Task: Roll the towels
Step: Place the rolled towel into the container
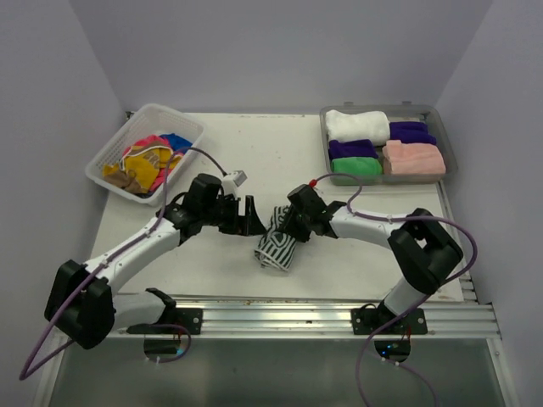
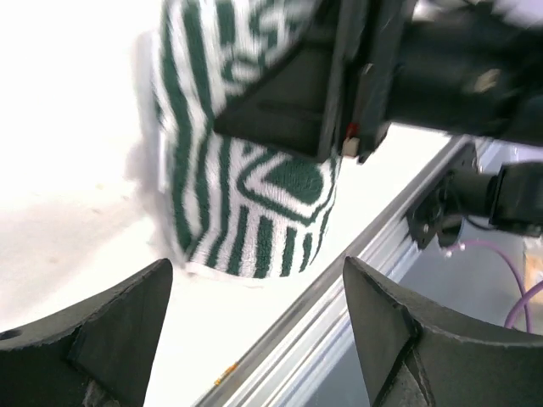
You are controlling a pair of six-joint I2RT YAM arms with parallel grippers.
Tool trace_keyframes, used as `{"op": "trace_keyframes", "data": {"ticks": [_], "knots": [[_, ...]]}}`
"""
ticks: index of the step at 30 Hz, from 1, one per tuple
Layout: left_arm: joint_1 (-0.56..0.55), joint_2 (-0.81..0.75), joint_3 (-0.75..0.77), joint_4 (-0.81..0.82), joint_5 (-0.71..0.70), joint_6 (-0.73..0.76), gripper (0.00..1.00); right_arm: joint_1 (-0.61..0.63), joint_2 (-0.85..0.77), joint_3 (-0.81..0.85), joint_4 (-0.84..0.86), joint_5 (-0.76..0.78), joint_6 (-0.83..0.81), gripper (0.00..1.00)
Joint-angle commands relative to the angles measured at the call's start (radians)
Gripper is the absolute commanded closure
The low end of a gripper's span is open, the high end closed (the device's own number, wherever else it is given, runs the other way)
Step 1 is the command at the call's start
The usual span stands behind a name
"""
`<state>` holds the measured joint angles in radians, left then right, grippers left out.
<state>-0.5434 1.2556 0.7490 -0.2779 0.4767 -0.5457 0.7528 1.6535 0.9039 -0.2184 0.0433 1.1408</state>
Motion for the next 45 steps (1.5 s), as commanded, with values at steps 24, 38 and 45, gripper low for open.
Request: {"op": "trace_keyframes", "data": {"ticks": [24,38,45], "knots": [[0.218,-0.021,0.283,-0.237,-0.102,0.072,0.18,-0.473,-0.381,0.249,-0.277,0.103,-0.090,0.92],[0.270,0.045,0.339,-0.259,-0.059,0.086,0.19,-0.748,-0.003,0.703,-0.231,0.009,-0.058,0.94],[0.272,0.062,0.326,-0.241,-0.036,0.075,0.19,-0.859,0.168,0.817,-0.084,0.010,0.052,0.93]]}}
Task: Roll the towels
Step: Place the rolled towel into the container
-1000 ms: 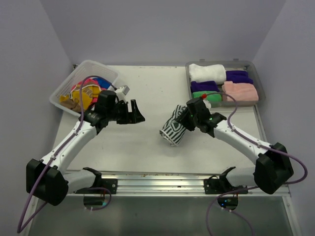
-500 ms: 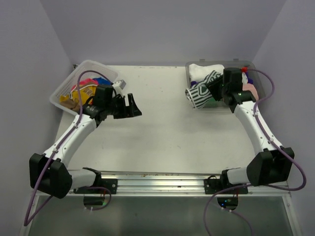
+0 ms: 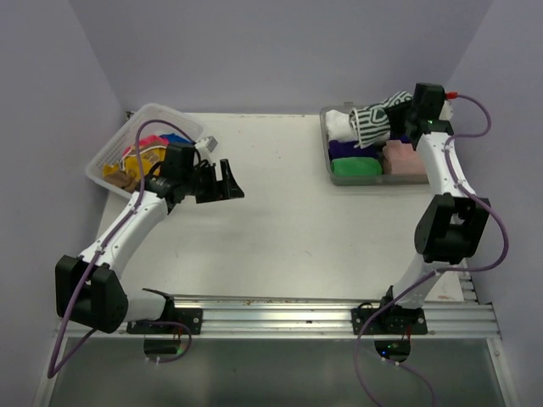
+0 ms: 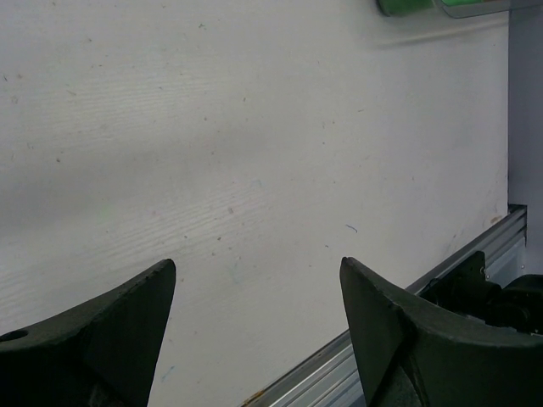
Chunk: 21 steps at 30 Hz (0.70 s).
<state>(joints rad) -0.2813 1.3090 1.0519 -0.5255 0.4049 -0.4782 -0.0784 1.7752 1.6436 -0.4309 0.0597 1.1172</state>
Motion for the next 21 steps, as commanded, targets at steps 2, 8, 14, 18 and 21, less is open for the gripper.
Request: {"op": "trace_keyframes", "data": {"ticks": [2,8,14,18,21], "knots": [[0.010,0.015,0.022,0.007,0.046,0.007,0.19,-0.050,0.098,0.148,0.141,-0.015,0.099,0.93],[0.010,0.013,0.000,0.010,0.055,0.006,0.20,-0.095,0.280,0.361,0.135,-0.003,0.142,0.94],[0.010,0.010,-0.010,0.012,0.054,0.004,0.20,-0.121,0.346,0.413,0.149,-0.001,0.185,0.94],[0.010,0.015,-0.007,0.013,0.052,0.009,0.20,-0.127,0.360,0.430,0.164,0.022,0.190,0.94],[0.010,0.015,-0.004,0.007,0.048,0.012,0.20,-0.138,0.408,0.496,0.146,0.032,0.185,0.93]]}}
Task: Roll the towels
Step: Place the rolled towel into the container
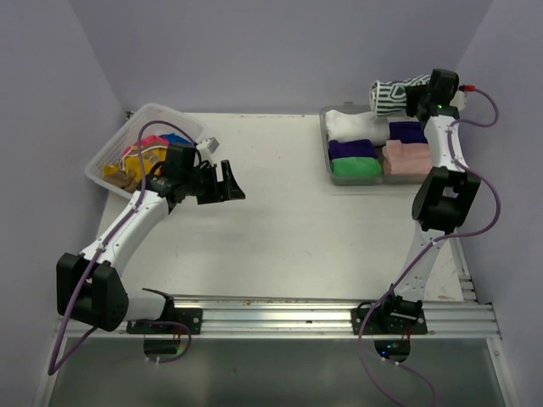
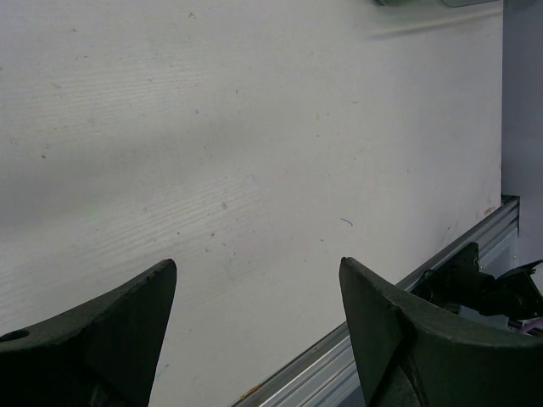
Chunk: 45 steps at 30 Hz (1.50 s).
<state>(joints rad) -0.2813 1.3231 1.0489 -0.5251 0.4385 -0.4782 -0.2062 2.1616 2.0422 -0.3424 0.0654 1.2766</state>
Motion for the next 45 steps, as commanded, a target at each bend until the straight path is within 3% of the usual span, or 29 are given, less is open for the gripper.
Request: {"op": "trace_keyframes", "data": {"ticks": [1,9,13,19,34,45], "knots": [[0.010,0.001,-0.001,0.005,0.014,0.012,0.20,-0.013,0.041,0.143,0.060,0.019,0.024,0.93],[0.010,-0.012,-0.032,0.016,0.023,0.003,0.20,-0.004,0.058,0.147,0.037,0.080,-0.054,0.93],[0.010,-0.013,-0.036,0.022,0.034,0.001,0.20,-0.004,0.008,-0.017,0.104,0.102,-0.037,0.95],[0.010,-0.030,-0.046,0.017,0.025,0.003,0.20,-0.002,0.000,-0.096,0.151,0.132,-0.026,0.95],[0.010,-0.050,-0.067,0.013,0.016,-0.011,0.20,-0.036,0.064,-0.088,0.249,0.106,-0.013,0.94],[0.010,-0.038,-0.075,0.023,0.025,-0.023,0.20,-0.071,0.150,-0.034,0.197,0.074,-0.016,0.94]]}}
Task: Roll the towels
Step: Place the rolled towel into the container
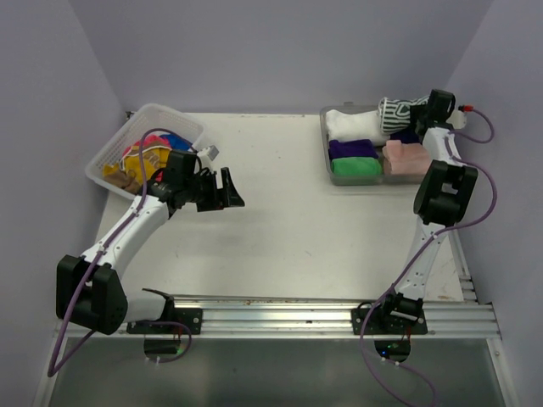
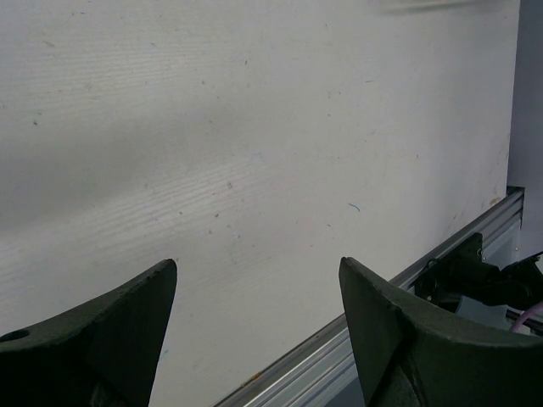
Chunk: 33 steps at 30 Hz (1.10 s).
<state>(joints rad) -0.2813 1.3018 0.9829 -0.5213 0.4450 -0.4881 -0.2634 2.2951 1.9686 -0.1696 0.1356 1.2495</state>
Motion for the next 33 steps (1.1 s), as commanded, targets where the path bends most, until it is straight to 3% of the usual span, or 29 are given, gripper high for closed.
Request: {"op": "trace_keyframes", "data": {"ticks": [1,20,21,24,25,28,33], "knots": [[0.010,-0.016,-0.009,0.020,0.018,-0.015,0.20,-0.016,0.020,0.033,0.027,0.002,0.010,0.94],[0.010,-0.013,-0.007,0.030,0.026,-0.027,0.20,-0.039,0.104,0.128,-0.142,-0.001,-0.090,0.90],[0.010,-0.013,-0.007,0.027,0.026,-0.026,0.20,-0.039,0.104,0.125,-0.148,-0.007,-0.093,0.87],[0.010,-0.015,-0.006,0.026,0.027,-0.024,0.20,-0.040,0.075,0.093,-0.145,-0.028,-0.096,0.67],[0.010,-0.015,-0.006,0.027,0.027,-0.024,0.20,-0.039,0.063,0.055,-0.136,-0.030,-0.096,0.56],[0.010,-0.018,-0.004,0.027,0.032,-0.023,0.20,-0.040,0.011,-0.002,-0.114,-0.050,-0.097,0.40],[0.010,-0.021,-0.010,0.029,0.035,-0.018,0.20,-0.042,-0.081,-0.091,-0.099,-0.077,-0.087,0.25]]}}
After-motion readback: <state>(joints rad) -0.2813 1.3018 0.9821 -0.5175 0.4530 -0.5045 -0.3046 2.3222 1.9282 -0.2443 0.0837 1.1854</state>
